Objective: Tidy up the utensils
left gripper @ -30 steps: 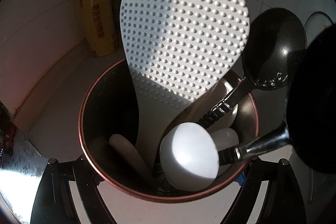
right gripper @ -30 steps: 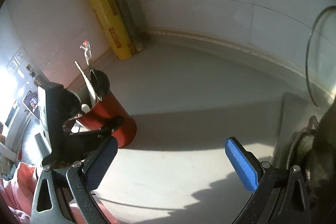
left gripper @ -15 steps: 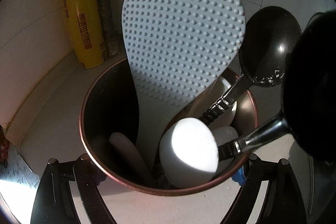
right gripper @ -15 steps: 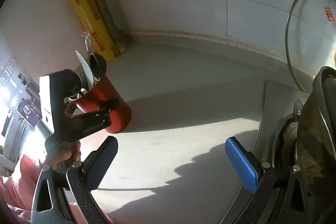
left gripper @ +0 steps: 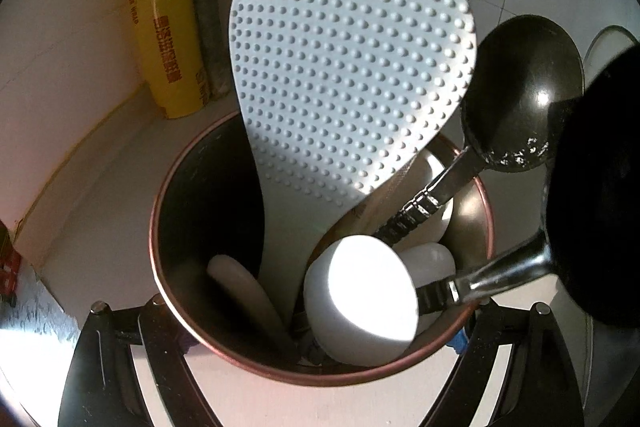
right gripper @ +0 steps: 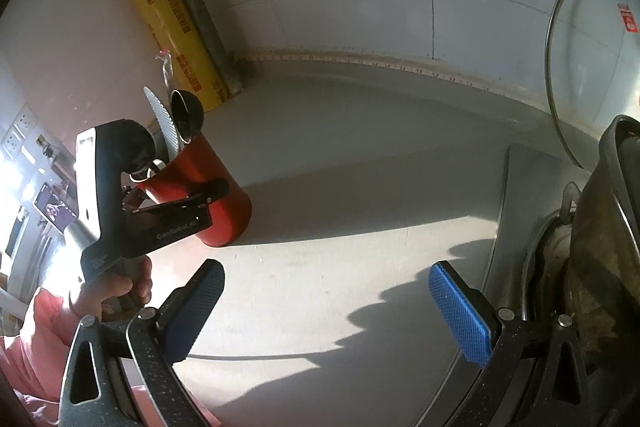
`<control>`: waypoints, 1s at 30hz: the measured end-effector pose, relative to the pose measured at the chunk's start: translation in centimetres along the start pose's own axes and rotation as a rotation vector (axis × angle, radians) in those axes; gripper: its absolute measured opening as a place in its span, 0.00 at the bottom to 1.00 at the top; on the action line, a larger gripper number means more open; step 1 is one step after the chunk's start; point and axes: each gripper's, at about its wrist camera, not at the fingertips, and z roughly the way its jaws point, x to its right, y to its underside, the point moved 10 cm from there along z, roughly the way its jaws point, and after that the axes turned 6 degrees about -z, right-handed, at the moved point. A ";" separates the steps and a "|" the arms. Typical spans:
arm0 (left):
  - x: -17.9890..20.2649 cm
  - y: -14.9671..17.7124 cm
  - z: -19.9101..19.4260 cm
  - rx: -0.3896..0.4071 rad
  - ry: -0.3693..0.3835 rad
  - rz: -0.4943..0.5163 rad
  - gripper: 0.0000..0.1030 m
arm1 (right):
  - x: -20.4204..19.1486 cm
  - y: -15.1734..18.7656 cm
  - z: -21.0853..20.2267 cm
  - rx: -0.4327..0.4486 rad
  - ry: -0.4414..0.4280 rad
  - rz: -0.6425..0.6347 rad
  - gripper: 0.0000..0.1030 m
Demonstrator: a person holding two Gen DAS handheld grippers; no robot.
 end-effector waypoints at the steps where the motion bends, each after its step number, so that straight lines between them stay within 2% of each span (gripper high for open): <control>1: 0.0 0.1 -0.1 0.000 0.004 -0.006 0.87 | 0.0 0.1 0.0 0.000 -0.003 -0.001 1.00; 4: 0.1 0.2 -0.4 -0.004 0.011 -0.019 0.88 | -0.1 0.4 -0.2 0.000 -0.012 -0.005 1.00; 6: 0.2 0.2 -0.7 0.001 0.008 -0.019 0.96 | -0.2 0.7 -0.4 0.001 -0.017 -0.010 1.00; 8: 0.3 0.2 -1.0 0.022 0.002 -0.014 0.99 | -0.2 1.0 -0.7 0.003 -0.026 -0.012 1.00; 19: 0.2 1.8 -3.1 0.053 -0.037 -0.016 0.99 | -0.5 2.9 -1.6 0.000 -0.049 -0.017 1.00; 23: 0.4 3.0 -4.1 0.053 -0.031 -0.006 0.99 | -0.2 3.5 -1.9 0.011 -0.033 0.013 1.00; 30: 0.3 4.7 -6.0 0.046 0.036 0.029 0.99 | -0.1 5.0 -2.2 0.026 0.057 0.081 1.00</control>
